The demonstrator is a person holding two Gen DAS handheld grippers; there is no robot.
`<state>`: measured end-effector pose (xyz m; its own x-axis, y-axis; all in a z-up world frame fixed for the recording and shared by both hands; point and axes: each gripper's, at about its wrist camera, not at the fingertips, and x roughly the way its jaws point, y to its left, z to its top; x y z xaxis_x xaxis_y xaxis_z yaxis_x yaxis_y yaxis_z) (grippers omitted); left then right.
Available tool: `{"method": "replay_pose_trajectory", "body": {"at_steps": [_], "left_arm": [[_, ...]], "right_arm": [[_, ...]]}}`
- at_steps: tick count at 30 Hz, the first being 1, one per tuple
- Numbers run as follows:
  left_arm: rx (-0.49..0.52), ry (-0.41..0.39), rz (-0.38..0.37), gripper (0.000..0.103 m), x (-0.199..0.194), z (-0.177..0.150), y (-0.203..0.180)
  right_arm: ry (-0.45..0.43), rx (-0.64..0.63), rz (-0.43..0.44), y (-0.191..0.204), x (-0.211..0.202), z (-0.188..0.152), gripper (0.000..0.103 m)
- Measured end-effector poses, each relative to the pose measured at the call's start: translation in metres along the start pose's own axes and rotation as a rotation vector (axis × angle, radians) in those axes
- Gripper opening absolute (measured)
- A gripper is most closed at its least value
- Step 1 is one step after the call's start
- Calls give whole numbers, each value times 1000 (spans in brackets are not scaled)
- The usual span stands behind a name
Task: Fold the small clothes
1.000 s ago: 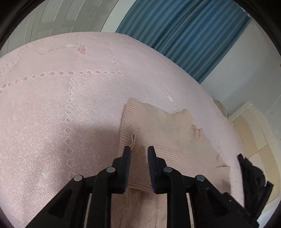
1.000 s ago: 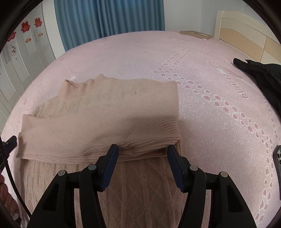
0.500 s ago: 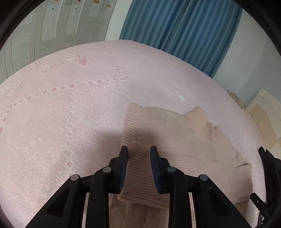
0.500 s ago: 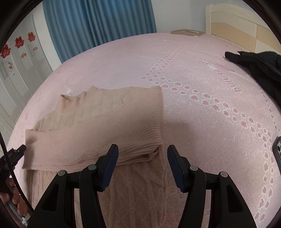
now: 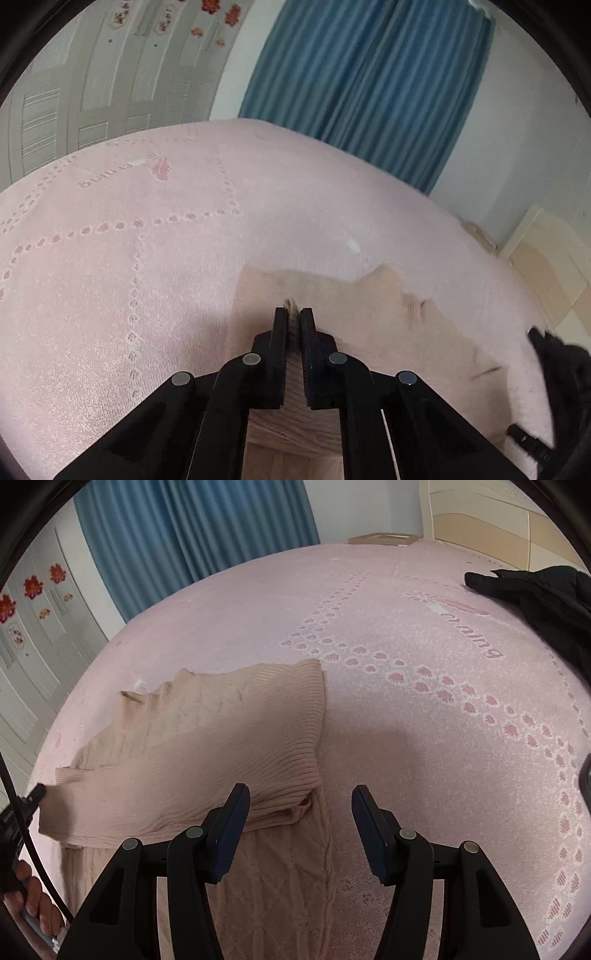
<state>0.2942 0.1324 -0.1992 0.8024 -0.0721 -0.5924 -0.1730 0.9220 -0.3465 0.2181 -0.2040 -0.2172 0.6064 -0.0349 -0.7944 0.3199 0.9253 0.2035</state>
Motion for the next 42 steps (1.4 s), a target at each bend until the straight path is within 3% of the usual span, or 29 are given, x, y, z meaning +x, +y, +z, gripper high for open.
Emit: {"method": "replay_pose_trajectory", "body": {"at_steps": [4, 9, 12, 16, 21, 28, 32, 37, 42], "left_arm": [[-50, -10, 17, 7, 3, 7, 8], [-5, 65, 109, 8, 21, -2, 8], [1, 86, 113, 11, 22, -5, 6], [17, 86, 93, 39, 17, -8, 5], [56, 57, 64, 60, 1, -14, 2], [235, 0, 120, 60, -44, -40, -11], [209, -29, 74, 60, -83, -53, -5], [146, 88, -74, 61, -117, -81, 12], [155, 142, -101, 61, -158, -107, 27]], "right_arm": [[-7, -27, 9, 7, 3, 2, 58], [58, -38, -65, 10, 23, 2, 58], [58, -25, -64, 8, 22, 2, 58], [13, -58, -58, 11, 10, 1, 58], [-38, -67, -70, 7, -5, -2, 58], [-87, -86, -4, 4, -33, -23, 58], [-77, -79, 5, 7, -50, -37, 56], [-85, -35, 92, 9, -81, -64, 55], [-58, -70, 104, 6, -111, -109, 55]]}}
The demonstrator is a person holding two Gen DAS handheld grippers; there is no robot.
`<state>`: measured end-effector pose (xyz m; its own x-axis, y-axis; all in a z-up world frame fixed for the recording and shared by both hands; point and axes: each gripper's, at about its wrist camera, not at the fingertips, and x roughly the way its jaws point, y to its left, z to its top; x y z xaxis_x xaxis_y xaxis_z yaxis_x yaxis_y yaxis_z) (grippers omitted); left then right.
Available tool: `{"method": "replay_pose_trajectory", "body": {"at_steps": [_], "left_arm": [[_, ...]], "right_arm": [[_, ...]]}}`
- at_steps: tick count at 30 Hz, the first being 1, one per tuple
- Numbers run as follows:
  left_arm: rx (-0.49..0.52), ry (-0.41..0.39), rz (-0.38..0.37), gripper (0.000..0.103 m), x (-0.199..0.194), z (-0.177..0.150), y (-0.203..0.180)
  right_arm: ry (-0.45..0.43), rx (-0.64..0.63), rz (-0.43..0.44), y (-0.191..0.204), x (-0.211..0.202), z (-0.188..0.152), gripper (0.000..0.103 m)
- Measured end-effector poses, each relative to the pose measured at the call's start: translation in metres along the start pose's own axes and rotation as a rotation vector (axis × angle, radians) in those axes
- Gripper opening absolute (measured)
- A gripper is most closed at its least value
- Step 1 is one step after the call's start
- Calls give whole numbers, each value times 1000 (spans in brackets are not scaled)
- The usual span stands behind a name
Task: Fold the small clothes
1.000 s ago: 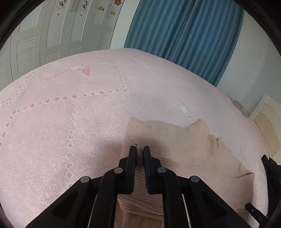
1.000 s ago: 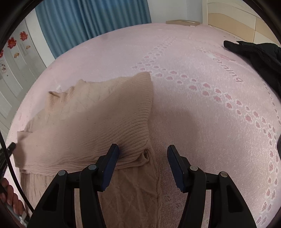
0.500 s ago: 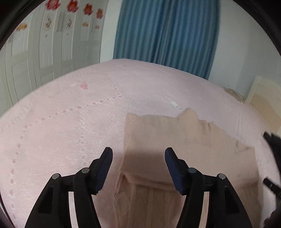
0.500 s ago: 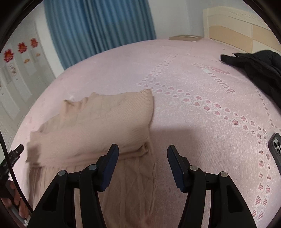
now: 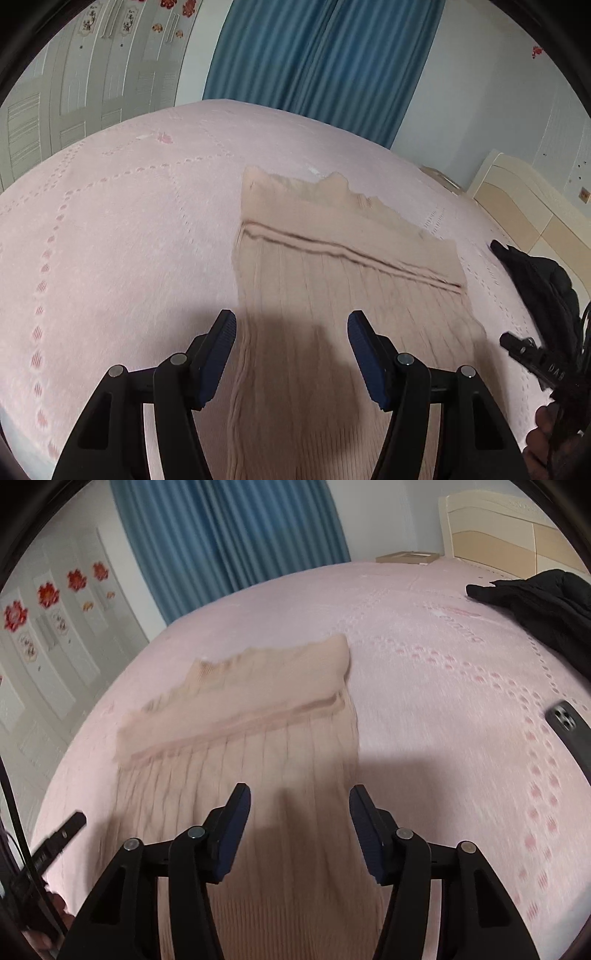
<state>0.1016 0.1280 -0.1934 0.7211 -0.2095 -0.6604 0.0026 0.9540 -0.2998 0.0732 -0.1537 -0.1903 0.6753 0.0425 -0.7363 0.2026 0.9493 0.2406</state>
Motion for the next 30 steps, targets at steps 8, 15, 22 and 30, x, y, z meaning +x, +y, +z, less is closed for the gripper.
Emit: {"method": "replay_pose_trajectory", "body": {"at_steps": [8, 15, 22, 30], "left_arm": [[-59, 86, -34, 61, -40, -46, 15], [-55, 187, 4, 61, -41, -73, 16], [-125, 219, 15, 61, -35, -85, 22], [-67, 220, 58, 43, -32, -84, 13]], "right_arm": [[53, -31, 9, -14, -51, -56, 56], [131, -36, -7, -36, -66, -80, 56], [206, 15, 35, -49, -59, -88, 56], [271, 12, 15, -48, -43, -87, 28]]}}
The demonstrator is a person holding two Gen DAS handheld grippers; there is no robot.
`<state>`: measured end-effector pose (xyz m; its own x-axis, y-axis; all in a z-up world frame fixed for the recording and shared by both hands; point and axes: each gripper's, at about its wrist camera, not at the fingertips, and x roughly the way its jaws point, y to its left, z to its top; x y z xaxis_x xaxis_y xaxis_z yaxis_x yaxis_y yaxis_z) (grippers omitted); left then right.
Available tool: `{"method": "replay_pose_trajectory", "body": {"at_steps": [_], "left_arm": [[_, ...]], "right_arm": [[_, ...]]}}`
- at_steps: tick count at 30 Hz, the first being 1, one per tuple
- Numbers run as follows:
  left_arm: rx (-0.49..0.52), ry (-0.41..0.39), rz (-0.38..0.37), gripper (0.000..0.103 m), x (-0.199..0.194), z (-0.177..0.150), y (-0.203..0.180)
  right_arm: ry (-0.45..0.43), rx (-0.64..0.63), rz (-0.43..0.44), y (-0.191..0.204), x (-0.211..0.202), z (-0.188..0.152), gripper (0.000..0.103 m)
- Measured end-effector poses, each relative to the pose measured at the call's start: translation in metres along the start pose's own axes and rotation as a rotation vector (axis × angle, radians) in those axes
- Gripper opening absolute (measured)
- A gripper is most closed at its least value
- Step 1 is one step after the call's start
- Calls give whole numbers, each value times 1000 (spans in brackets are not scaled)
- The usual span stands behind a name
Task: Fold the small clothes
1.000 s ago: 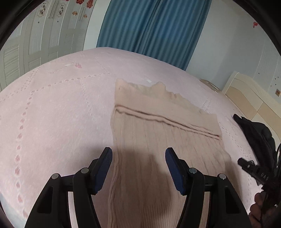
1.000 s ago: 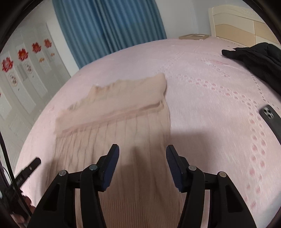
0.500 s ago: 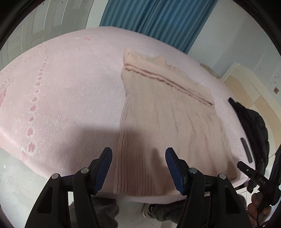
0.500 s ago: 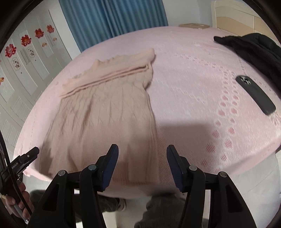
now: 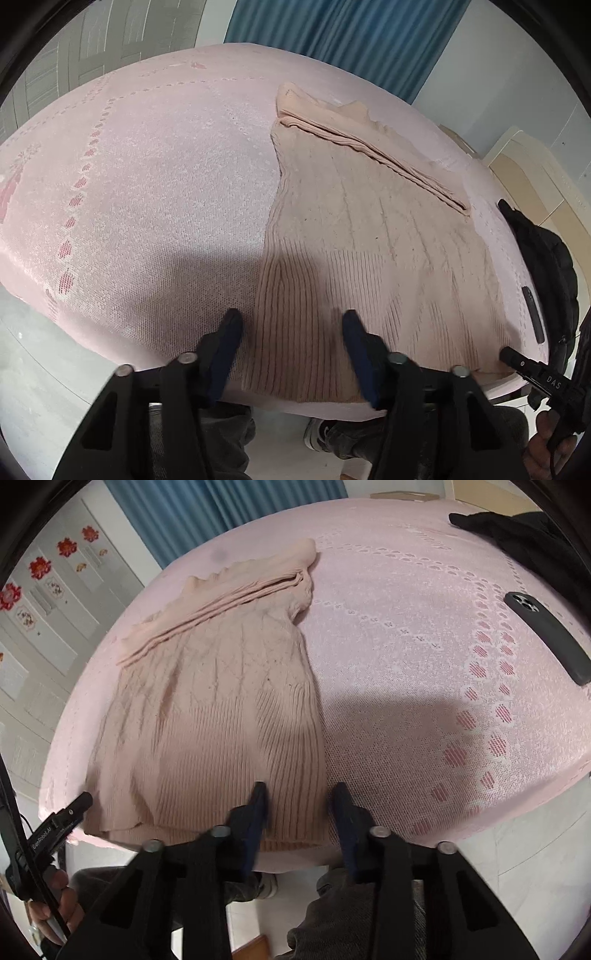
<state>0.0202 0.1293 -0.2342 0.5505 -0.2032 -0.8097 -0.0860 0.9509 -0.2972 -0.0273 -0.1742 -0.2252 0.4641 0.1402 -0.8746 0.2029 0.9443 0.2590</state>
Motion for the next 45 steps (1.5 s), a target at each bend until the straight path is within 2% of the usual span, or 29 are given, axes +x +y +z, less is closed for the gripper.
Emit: {"method": "replay_pose_trajectory", "body": {"at_steps": [2, 4, 7, 10, 12, 18, 20, 22, 24, 28, 32, 38, 45], "left_arm": [[-8, 4, -8, 32, 0, 0, 3], [-29, 14, -34, 15, 1, 2, 7], [-82, 27, -85, 10, 4, 4, 17], [-126, -15, -89, 8, -5, 4, 27], [-156, -46, -88, 8, -11, 4, 34], [-237, 39, -180, 10, 2, 3, 45], [-246, 52, -209, 19, 4, 3, 46], [-239, 54, -251, 35, 5, 3, 43], [-217, 54, -268, 42, 5, 3, 38], [-177, 50, -248, 48, 6, 5, 28], [-189, 55, -286, 49, 15, 14, 27], [-348, 68, -420, 47, 33, 28, 43], [-337, 110, -467, 44, 26, 10, 38]], "right_arm": [[8, -21, -6, 4, 2, 1, 18], [10, -41, -4, 9, 3, 2, 9], [-26, -51, -1, 12, -1, 1, 7], [-71, -5, 39, 1, -11, 0, 7], [-65, 36, 37, -7, -11, 1, 6], [-30, 61, 56, -15, -7, 4, 7], [-25, 64, 61, -15, -5, 5, 8], [-16, 64, 61, -15, -3, 5, 11], [-14, 56, 59, -14, -1, 4, 11], [-7, 45, 68, -11, 1, 5, 13], [12, 56, 106, -11, 6, 8, 18], [17, 46, 118, -5, 10, 11, 18], [24, 31, 117, -5, 9, 9, 20]]}}
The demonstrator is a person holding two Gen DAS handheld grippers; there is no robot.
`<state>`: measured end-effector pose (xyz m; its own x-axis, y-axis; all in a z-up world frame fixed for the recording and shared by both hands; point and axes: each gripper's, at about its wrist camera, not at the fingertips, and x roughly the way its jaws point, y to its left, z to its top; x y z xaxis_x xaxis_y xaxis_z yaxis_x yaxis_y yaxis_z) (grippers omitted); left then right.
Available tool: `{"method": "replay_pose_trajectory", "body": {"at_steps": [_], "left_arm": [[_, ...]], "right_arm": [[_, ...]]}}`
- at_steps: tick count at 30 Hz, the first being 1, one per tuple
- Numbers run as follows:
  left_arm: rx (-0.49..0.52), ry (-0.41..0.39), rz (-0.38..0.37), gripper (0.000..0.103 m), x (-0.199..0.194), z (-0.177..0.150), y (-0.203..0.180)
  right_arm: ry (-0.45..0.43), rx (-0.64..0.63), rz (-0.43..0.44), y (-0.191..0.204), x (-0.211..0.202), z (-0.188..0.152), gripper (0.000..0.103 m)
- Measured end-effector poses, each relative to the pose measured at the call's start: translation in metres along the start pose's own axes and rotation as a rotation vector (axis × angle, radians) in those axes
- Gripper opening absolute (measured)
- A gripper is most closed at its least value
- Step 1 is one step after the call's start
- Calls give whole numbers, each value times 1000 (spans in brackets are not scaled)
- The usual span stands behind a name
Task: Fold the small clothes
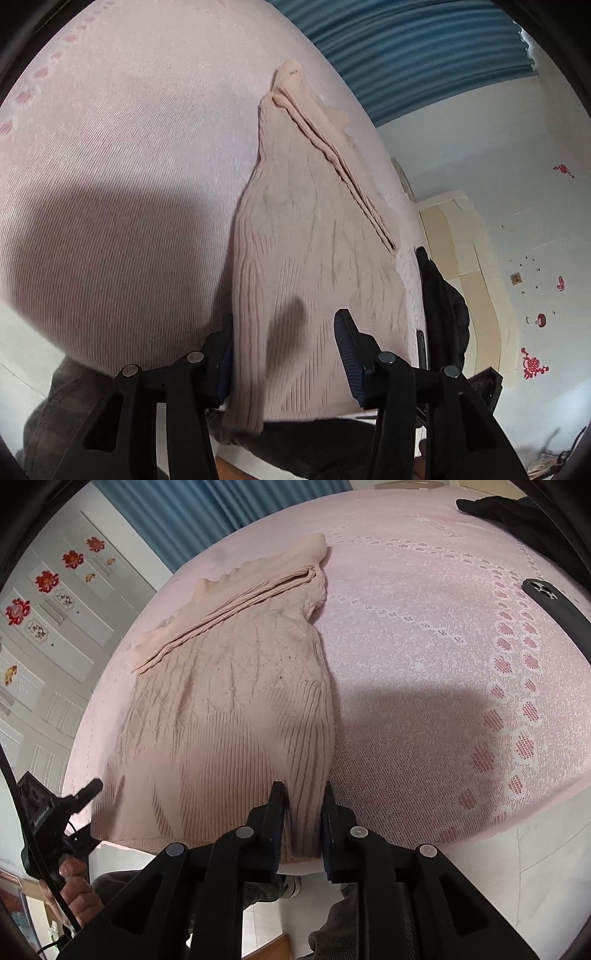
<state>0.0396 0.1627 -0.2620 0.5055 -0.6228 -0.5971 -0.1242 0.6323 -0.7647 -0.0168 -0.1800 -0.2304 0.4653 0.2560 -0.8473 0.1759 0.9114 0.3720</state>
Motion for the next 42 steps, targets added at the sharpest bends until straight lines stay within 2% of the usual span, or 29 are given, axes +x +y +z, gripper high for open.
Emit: {"method": "replay_pose_trajectory", "body": {"at_steps": [4, 10, 11, 12, 13, 15, 16, 20, 23, 28, 34, 38, 42], "left_arm": [[11, -2, 21, 39, -10, -16, 0], [81, -40, 109, 36, -12, -27, -11], [95, -43, 127, 33, -11, -28, -14], [107, -50, 144, 24, -11, -28, -16], [109, -58, 147, 15, -12, -29, -16], [97, -73, 134, 8, -16, -28, -14], [87, -84, 127, 7, -18, -27, -12], [9, -110, 44, 6, -27, -19, 1], [-50, -122, 6, 6, -35, -15, 7], [-28, -138, 28, 5, -50, -5, -12], [13, -208, 15, 5, -65, 32, -57], [47, -260, 28, 5, -57, 73, -92], [84, -301, 78, 5, -34, 122, -121]], "right_arm": [[17, -7, 15, -3, -3, -8, 21], [13, 2, 7, -2, -4, -11, 21], [13, -8, -4, 0, -4, -11, 21], [13, -19, -16, 2, -3, -11, 21], [10, -27, -26, 4, -3, -11, 16], [8, -24, -24, 5, -3, -10, 7], [3, -17, -8, 3, -4, -9, 6], [-70, 21, 106, -7, -18, -7, 5], [-123, 58, 147, -14, -29, -9, 5], [-150, 92, 161, -14, -47, -5, 4], [-214, 189, 285, -11, -80, 36, 4], [-241, 235, 319, 0, -88, 75, 4], [-265, 278, 324, 12, -78, 128, 4]]}}
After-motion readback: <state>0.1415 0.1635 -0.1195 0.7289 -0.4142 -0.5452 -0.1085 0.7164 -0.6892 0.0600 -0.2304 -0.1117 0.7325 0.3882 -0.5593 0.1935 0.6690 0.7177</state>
